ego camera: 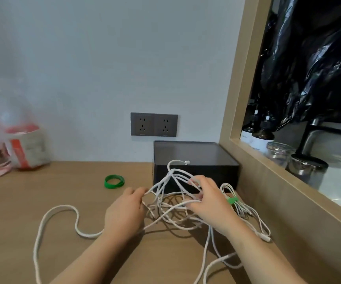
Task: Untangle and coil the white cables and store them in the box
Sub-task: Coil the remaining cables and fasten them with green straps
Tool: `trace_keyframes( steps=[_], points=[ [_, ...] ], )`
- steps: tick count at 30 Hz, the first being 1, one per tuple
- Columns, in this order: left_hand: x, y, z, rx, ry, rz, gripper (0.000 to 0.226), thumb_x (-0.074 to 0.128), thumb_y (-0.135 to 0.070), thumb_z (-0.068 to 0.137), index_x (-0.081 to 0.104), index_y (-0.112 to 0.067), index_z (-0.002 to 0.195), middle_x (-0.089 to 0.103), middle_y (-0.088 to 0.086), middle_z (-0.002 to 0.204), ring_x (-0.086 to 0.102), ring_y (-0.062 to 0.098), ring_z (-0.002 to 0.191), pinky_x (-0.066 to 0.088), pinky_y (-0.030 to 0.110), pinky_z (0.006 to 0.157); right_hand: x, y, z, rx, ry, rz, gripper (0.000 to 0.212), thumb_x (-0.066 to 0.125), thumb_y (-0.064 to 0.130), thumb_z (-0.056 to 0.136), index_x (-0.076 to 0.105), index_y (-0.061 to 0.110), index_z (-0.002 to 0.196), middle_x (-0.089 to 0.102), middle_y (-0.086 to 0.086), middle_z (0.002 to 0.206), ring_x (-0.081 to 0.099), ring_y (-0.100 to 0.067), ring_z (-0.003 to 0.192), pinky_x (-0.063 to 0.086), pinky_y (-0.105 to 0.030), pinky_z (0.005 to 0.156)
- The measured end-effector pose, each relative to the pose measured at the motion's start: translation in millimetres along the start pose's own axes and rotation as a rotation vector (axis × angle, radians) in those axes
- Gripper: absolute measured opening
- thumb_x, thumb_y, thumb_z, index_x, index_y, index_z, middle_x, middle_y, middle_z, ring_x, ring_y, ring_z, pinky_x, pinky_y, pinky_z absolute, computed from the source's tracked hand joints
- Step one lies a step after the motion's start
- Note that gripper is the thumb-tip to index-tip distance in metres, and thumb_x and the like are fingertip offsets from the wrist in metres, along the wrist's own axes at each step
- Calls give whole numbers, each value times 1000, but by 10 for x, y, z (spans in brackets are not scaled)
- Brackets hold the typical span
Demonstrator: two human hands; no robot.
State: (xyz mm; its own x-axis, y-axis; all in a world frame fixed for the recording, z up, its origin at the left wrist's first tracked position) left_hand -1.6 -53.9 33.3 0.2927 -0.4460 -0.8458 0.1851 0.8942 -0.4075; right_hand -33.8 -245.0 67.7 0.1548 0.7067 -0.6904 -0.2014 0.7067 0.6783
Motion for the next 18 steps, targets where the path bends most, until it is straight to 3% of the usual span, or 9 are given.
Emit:
trace_keyframes(
  steps=[2,4,6,9,11,14,16,18],
  points=[
    [-13,62,29,-47,-24,-12,34,32,-25,98,50,-33,126,52,-4,109,56,16,90,49,31,72,51,-28,-56,66,180,128,42,70,29,79,46,36,113,42,12,121,45,-6,107,42,-25,86],
    [-48,95,80,-83,-11,-43,34,32,-23,98,52,-32,124,50,-4,104,53,16,85,45,30,68,40,27,-96,117,300,336,35,69,35,81,51,35,110,51,10,117,49,-4,104,41,-22,80],
    [-64,101,159,-73,55,-42,33,39,-19,96,55,-32,122,50,-2,109,53,18,90,45,30,72,-34,90,-57,124,226,461,22,61,43,86,57,32,104,57,10,109,53,-5,104,40,-20,80],
    [-183,47,220,-22,207,-331,38,55,-21,79,54,-36,114,43,2,131,48,22,115,42,37,98,-244,215,51,-62,-235,118,19,55,49,87,56,33,97,51,17,111,43,-6,111,35,-27,93],
    [-367,-105,173,88,201,-591,43,58,-32,67,48,-42,109,35,-12,134,36,11,127,32,33,108,-296,452,37,-248,-431,-92,14,51,45,89,58,34,93,53,18,102,40,-4,101,29,-25,87],
    [-531,-423,37,380,67,-574,39,70,-35,80,43,-46,105,41,-25,121,41,-11,110,28,4,94,-165,603,94,-306,-372,-351,19,47,31,96,64,25,102,62,9,98,48,-13,97,26,-26,79],
    [-438,-542,-37,505,12,-435,30,69,-28,84,49,-39,104,48,-27,107,49,-6,100,34,2,83,-102,573,118,-241,-337,-380,23,42,29,98,61,25,111,61,7,105,47,-13,101,30,-26,81],
    [-333,-520,-21,459,-6,-406,9,63,-28,88,58,-32,95,58,-21,92,55,-3,87,41,8,76,-104,500,67,-152,-364,-405,23,42,28,98,58,27,115,58,7,111,46,-14,104,32,-27,85]
  ],
)
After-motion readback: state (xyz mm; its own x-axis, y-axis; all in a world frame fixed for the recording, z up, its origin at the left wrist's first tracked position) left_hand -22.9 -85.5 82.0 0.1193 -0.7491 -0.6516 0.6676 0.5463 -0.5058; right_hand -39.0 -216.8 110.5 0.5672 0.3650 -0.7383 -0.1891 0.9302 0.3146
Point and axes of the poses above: each hand's wrist, its own z-axis towards the middle knuckle, its own x-axis out of the palm, y = z × x, the point moved 5 cm from there along z, towards the middle knuckle
